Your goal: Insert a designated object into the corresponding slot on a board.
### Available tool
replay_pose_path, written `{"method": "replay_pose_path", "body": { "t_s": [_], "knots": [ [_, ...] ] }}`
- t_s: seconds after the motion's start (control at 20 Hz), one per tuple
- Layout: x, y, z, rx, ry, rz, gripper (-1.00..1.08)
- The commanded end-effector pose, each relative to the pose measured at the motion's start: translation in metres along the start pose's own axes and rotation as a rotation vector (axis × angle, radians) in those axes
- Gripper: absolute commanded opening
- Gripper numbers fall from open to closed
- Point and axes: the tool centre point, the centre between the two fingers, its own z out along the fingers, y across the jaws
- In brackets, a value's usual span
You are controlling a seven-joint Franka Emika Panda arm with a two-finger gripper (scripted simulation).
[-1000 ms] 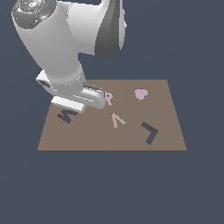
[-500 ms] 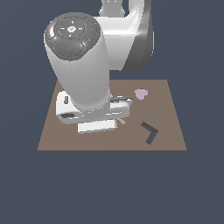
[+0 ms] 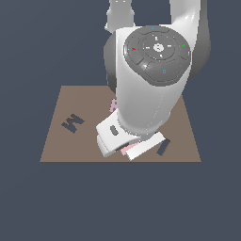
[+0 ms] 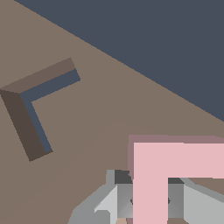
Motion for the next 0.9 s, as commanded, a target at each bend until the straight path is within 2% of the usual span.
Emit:
{"method": "replay_pose_path", "body": {
  "t_s": [0.0, 0.45, 0.85],
  "knots": [
    [0.013, -0.017, -0.001, 0.0, 0.0, -0.094, -1.0],
    [0.037, -0.071, -0.001, 0.001, -0.001, -0.352, -1.0],
    [0.04, -0.09, -0.002, 0.002, -0.001, -0.433, -1.0]
  ]
}}
